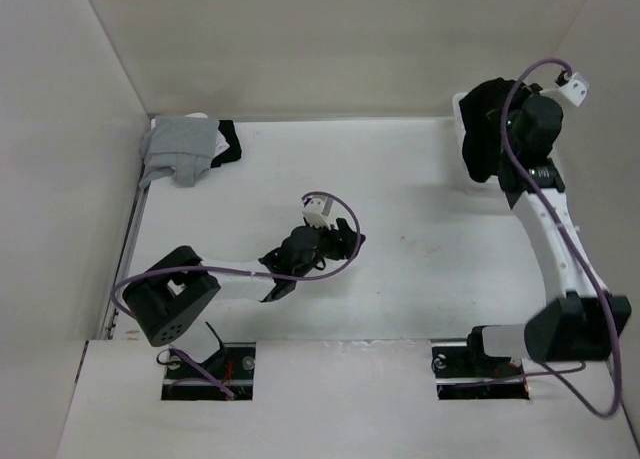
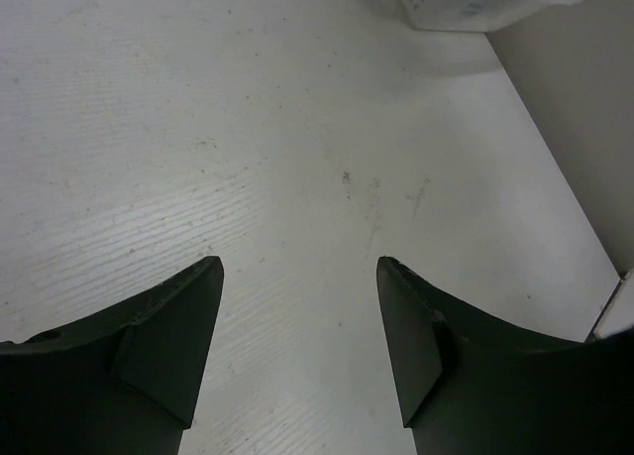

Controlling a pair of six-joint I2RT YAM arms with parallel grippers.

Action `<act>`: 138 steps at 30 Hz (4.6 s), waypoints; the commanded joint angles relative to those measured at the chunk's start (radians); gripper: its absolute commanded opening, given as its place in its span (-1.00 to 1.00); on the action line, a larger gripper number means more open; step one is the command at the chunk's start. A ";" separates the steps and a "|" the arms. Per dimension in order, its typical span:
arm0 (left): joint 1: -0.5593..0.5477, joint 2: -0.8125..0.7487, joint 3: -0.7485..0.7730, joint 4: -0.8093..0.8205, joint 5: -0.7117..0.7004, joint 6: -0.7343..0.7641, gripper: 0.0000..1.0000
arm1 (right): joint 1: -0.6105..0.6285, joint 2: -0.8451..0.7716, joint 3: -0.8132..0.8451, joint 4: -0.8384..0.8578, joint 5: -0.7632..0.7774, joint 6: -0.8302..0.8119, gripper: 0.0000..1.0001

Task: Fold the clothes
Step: Grab the tank top from the pile, then move the tank top to the center of the board, then flatten the tank top out

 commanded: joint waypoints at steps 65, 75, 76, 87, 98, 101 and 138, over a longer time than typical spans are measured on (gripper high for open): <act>0.207 0.260 0.310 -0.194 -0.038 0.005 -0.63 | 0.572 0.190 -0.590 0.134 -0.030 0.094 -0.67; 0.106 -0.319 0.250 -0.437 -0.214 0.102 -0.94 | 0.730 -0.326 -0.626 -0.014 0.063 0.034 -1.00; 0.074 -0.394 0.247 -0.483 -0.247 0.122 -0.94 | 0.759 -0.401 -0.620 -0.052 0.070 0.036 -1.00; -0.462 -0.776 0.430 -1.006 -0.775 0.229 -0.84 | 1.172 -0.767 -0.482 -0.357 0.198 0.091 -0.99; -0.121 -0.420 0.177 -0.767 -0.448 0.200 -0.68 | 0.778 -0.275 -0.683 -0.027 -0.152 0.130 -0.97; 0.071 -0.250 0.166 -0.663 -0.283 0.128 -0.07 | 0.652 -0.087 -0.648 0.053 -0.194 0.137 -0.94; 0.270 -0.146 0.074 -0.560 -0.179 -0.078 -0.97 | 0.784 -0.127 -0.789 -0.010 -0.004 0.309 -1.00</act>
